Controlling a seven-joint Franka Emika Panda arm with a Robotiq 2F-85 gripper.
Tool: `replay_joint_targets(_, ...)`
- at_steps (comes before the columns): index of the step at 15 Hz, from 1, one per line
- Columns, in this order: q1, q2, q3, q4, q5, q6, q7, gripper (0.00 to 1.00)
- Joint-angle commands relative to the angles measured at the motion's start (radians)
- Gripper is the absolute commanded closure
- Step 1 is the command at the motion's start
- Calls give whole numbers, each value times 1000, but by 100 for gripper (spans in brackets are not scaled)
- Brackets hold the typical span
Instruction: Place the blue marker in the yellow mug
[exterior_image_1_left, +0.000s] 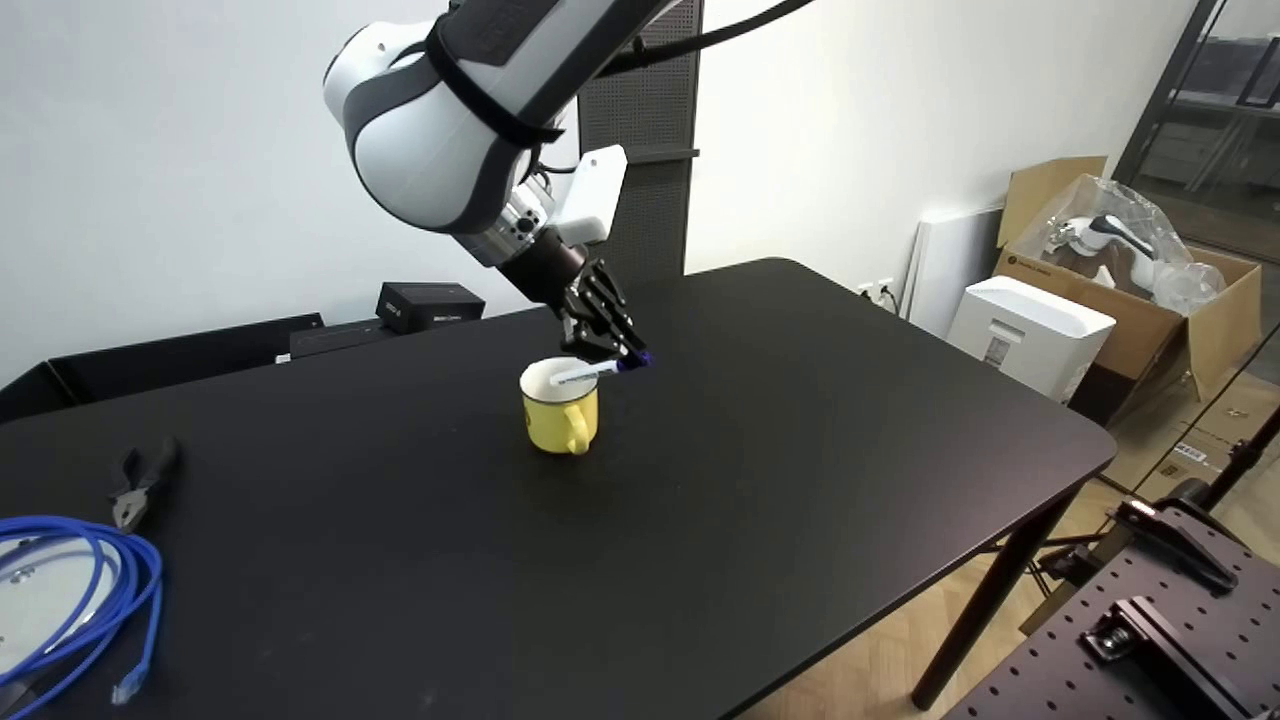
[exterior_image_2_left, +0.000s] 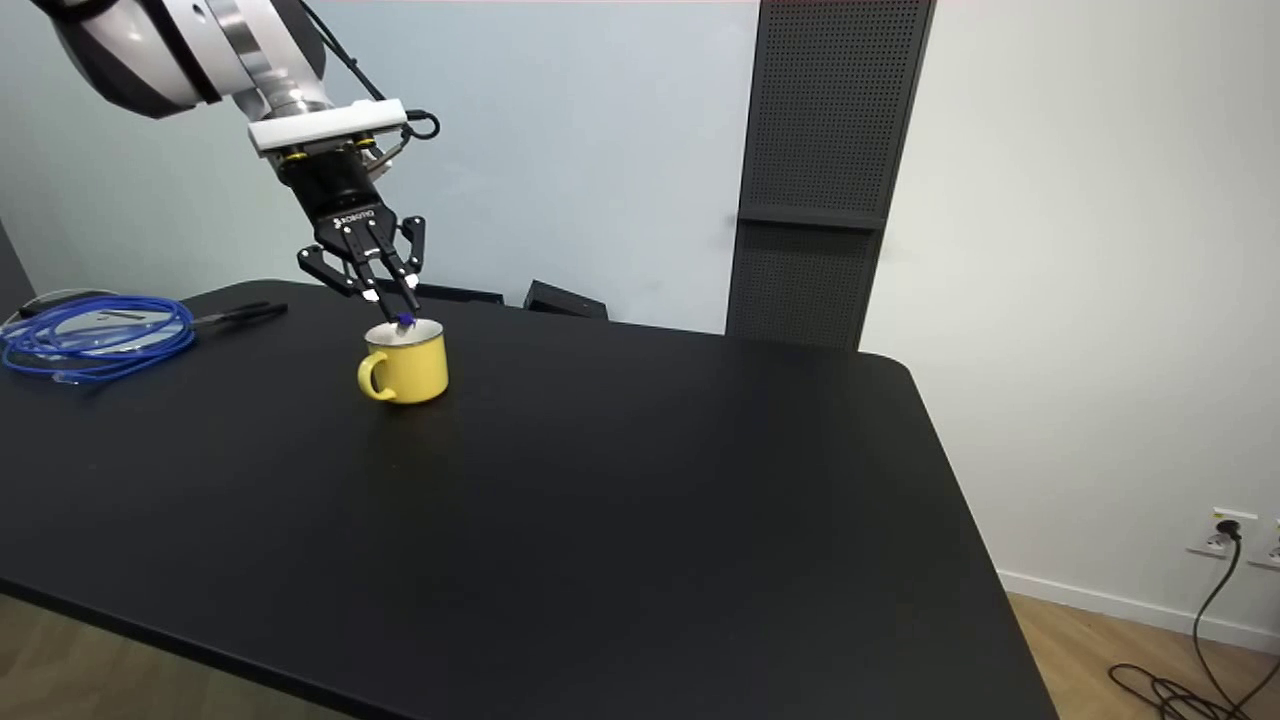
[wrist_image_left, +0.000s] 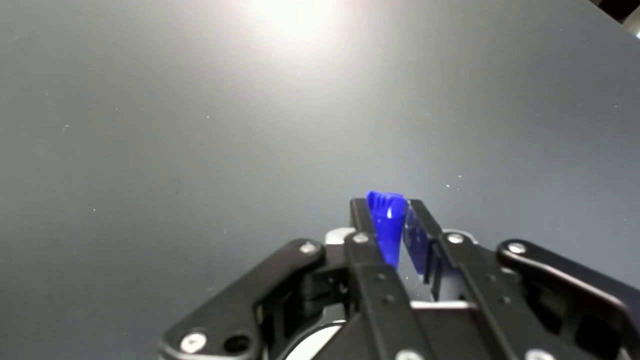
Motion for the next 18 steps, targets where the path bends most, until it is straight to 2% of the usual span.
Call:
replay_joint_targets(1, 18, 47, -10, 80, -11, -41, -11, 44)
replay_joint_targets(7, 16, 50, -10, 89, -8, -32, -16, 2)
replay_joint_targets(18, 5, -45, 5, -8, -1, 39, -8, 0)
